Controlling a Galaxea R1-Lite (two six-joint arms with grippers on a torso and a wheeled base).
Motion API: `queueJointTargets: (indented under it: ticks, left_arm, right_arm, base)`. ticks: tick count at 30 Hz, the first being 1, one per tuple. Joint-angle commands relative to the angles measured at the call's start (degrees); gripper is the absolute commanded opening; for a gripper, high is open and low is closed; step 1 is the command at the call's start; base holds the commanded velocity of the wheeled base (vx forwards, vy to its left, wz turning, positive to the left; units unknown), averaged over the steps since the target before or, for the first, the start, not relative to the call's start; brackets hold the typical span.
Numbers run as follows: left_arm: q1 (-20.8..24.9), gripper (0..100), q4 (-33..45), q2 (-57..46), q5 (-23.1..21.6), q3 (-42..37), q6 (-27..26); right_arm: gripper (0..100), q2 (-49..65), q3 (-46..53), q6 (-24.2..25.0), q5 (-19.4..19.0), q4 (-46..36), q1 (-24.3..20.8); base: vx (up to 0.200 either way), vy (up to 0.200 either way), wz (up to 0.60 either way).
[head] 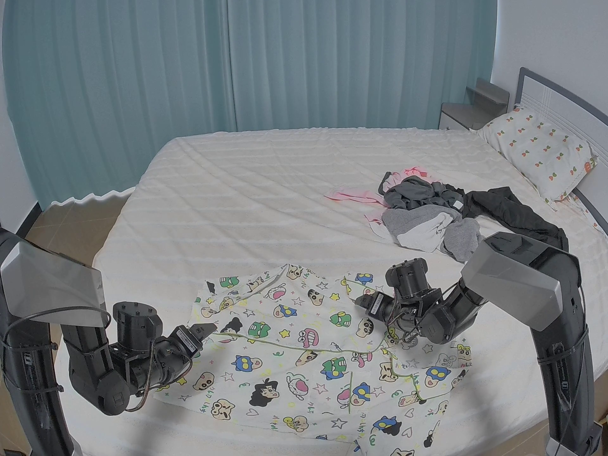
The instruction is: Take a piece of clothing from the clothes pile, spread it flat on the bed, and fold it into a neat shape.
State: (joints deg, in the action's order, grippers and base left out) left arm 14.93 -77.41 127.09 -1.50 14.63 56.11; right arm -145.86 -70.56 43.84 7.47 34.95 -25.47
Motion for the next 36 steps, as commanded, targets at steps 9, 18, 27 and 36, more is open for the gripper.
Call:
queueJointTargets:
  ticks: [9, 18, 27, 36]
  left_arm:
    - [-0.17, 100, -0.02, 0.27, 0.09, 0.05, 0.05]
    - [-0.17, 100, -0.02, 0.53, 0.09, 0.05, -0.04]
    - [-0.08, 100, -0.02, 0.44, 0.09, 0.05, -0.04]
    - [0.10, 100, -0.02, 0.44, 0.09, -0.04, -0.04]
  right_arm:
    - [100, -7.95, -20.85, 4.41, 5.10, 3.28, 2.09]
    - [100, -9.53, -26.03, 2.39, 7.20, 14.09, 6.83]
    - [100, -5.31, -16.98, 1.16, 6.41, 14.18, 9.21]
    - [100, 4.53, 5.61, -4.90, -6.07, 23.94, 8.59]
  base:
    - [0.000, 0.000, 0.00]
    - [0.000, 0.000, 0.00]
    - [0.000, 0.000, 0.00]
    - [0.000, 0.000, 0.00]
